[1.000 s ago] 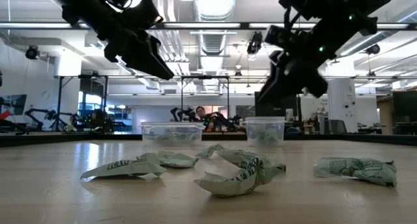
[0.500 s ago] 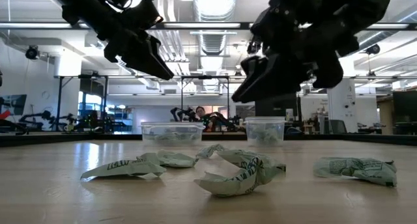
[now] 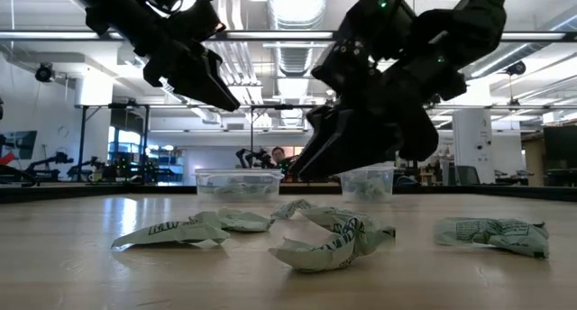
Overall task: Pick and place Stevia / Truvia into bins
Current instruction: Put the stevia packet into the transparent square container
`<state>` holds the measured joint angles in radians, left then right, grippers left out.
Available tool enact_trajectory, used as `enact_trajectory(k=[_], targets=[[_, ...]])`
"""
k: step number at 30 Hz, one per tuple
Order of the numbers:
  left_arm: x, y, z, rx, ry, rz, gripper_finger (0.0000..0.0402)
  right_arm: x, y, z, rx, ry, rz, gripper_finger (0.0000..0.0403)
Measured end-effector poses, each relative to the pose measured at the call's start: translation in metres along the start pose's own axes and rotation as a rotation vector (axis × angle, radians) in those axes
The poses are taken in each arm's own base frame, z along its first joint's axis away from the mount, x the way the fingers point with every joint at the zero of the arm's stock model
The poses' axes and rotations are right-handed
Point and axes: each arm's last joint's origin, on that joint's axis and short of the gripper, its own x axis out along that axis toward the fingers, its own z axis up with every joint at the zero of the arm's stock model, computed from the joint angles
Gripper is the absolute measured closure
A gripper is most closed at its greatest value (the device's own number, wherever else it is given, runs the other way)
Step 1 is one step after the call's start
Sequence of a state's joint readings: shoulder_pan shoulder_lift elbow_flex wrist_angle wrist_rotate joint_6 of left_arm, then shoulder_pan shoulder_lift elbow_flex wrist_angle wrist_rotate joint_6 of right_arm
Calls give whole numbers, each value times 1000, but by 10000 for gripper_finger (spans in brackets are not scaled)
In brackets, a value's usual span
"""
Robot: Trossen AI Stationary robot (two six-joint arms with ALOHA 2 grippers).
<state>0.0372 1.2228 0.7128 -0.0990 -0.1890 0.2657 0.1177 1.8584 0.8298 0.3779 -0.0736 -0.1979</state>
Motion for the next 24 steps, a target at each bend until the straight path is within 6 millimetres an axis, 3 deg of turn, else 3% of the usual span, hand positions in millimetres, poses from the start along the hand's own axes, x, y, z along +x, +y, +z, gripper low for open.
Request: enact_trajectory(k=[7,15,24], targets=[[0,0,0,-1,0,0,276,19,1,-4,17,35,50,224],[0,0,-1,2,11,-4,276,21,1,-3,38,120,65,212],[0,-1,-1,2,15,-5,276,20,1,-4,37,128,66,259]])
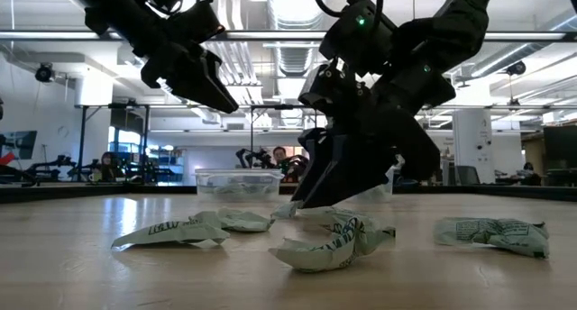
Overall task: Pick and place Stevia / Truvia into bins
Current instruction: Put the stevia packet into the transparent square container
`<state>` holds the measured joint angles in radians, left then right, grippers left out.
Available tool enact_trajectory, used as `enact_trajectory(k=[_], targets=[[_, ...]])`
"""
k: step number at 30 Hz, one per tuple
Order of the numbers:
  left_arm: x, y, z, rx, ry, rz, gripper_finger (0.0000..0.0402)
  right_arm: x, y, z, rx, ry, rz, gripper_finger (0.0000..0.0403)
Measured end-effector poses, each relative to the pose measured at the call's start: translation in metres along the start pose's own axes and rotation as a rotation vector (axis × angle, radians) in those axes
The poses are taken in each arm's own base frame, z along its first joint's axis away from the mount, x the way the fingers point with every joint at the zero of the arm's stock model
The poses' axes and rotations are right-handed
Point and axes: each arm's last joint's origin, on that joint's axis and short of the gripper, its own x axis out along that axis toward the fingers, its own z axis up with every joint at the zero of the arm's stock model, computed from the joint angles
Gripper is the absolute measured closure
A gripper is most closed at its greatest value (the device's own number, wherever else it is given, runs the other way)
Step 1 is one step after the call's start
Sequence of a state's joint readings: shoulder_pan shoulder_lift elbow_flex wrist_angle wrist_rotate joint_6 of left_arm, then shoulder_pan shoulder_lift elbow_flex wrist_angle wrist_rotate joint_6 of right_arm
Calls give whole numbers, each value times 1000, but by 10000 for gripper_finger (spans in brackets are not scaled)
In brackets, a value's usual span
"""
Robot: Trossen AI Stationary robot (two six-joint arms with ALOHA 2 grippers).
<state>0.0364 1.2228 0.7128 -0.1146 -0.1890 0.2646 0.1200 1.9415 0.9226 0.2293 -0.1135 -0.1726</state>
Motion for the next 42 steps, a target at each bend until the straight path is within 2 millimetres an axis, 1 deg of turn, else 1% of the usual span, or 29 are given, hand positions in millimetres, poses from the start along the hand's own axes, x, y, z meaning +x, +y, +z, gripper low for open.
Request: enact_trajectory(k=[10,14,18,21,24,28,32,37,42], targets=[[0,0,0,0,0,0,276,-1,0,0,-44,9,0,362],[0,0,0,0,0,0,276,-4,0,2,-63,3,0,390],[0,0,0,0,0,1,276,-12,1,7,-70,-3,-8,394],[0,0,0,0,0,1,276,-21,1,11,-68,8,-13,394],[0,0,0,0,0,1,276,-33,1,15,-70,36,-62,394],[0,0,0,0,0,1,276,-52,0,18,-61,102,-172,394],[0,0,0,0,-1,1,276,-74,-2,19,-3,167,-331,394],[0,0,0,0,-1,1,276,-93,-5,10,62,193,-516,394],[0,0,0,0,-1,1,276,-106,-6,0,115,187,-640,394]])
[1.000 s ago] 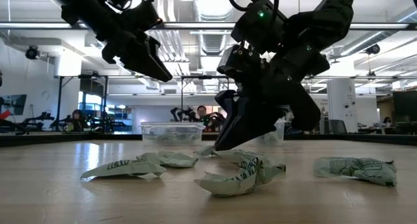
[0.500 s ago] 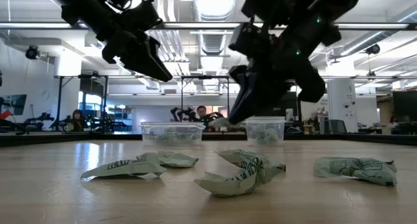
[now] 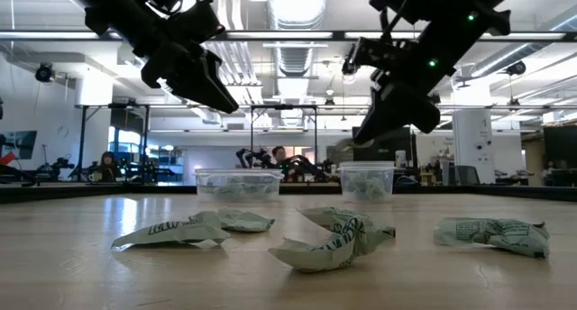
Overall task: Pick and place Stevia / Truvia into bins
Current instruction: Put the stevia packet into the transparent square container
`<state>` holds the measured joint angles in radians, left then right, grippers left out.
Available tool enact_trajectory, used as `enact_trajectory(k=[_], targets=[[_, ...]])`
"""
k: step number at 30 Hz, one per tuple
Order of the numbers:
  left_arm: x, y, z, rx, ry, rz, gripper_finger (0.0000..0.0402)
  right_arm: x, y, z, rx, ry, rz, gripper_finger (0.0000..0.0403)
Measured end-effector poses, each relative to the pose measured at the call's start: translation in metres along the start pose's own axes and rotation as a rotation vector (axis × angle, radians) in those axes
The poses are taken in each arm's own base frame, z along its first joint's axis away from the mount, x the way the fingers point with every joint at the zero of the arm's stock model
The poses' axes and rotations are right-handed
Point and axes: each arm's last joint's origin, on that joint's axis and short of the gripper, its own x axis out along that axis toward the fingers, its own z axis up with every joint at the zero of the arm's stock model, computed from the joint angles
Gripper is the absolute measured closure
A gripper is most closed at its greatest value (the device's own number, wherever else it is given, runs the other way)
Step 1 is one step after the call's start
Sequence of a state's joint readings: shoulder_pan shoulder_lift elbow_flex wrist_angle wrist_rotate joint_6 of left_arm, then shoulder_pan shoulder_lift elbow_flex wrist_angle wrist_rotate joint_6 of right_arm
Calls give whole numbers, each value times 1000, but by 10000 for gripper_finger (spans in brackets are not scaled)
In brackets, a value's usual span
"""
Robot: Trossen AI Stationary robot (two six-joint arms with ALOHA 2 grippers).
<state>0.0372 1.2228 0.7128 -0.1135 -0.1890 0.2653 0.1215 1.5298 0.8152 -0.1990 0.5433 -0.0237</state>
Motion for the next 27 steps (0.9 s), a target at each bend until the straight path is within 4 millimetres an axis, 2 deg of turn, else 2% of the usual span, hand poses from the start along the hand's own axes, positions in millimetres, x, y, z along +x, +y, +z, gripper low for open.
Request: enact_trajectory(k=[5,14,27], targets=[[0,0,0,0,-1,0,276,0,-7,-6,59,10,-54,394],[0,0,0,0,0,0,276,14,-21,-15,151,67,-118,394],[0,0,0,0,0,0,276,22,-20,-21,174,104,-123,394]])
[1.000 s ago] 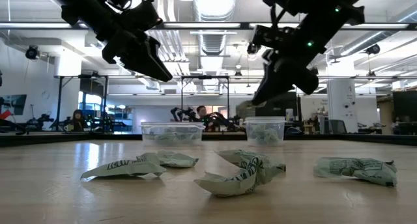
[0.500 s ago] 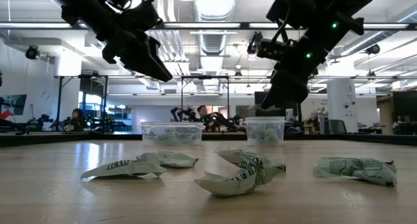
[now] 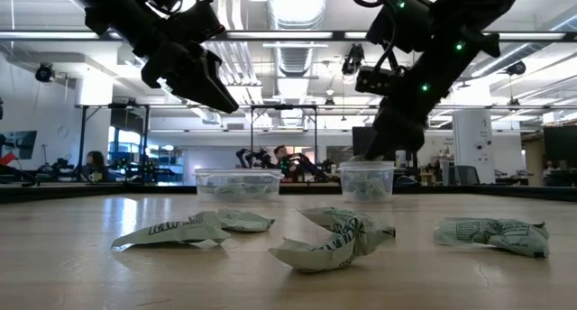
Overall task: Pick and place Stevia / Truvia into bins
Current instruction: Put the stevia packet into the transparent square container, then put the stevia packet into the transparent oval container
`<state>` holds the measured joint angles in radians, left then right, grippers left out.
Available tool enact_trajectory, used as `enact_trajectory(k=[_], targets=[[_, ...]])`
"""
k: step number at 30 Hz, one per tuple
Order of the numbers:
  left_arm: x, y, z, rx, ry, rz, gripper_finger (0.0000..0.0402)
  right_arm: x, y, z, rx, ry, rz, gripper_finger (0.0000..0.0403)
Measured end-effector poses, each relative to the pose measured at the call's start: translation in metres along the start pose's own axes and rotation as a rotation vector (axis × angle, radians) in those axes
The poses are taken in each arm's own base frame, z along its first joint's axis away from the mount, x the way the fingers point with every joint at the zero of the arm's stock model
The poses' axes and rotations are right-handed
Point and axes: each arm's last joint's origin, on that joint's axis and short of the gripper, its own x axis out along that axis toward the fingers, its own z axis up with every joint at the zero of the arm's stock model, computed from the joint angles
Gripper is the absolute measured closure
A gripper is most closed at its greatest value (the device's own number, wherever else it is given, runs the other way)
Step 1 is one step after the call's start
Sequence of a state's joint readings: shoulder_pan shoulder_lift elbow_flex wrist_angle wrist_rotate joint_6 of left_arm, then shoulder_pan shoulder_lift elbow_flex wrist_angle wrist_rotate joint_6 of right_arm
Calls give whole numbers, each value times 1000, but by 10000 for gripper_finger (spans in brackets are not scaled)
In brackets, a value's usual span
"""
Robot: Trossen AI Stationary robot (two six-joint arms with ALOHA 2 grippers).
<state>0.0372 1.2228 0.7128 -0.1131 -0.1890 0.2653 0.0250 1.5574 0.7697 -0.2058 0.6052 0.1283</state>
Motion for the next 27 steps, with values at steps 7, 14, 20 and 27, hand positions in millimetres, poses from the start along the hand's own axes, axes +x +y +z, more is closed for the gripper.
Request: enact_trajectory(k=[7,14,20,27], targets=[[0,0,0,0,0,0,276,0,0,-2,-4,6,-1,358],[0,0,0,0,0,0,276,0,0,-2,-6,5,-22,291],[0,0,0,0,0,0,276,-9,-5,2,-12,-33,-73,258],[0,0,0,-18,0,-3,276,-34,1,7,-34,-113,29,255]])
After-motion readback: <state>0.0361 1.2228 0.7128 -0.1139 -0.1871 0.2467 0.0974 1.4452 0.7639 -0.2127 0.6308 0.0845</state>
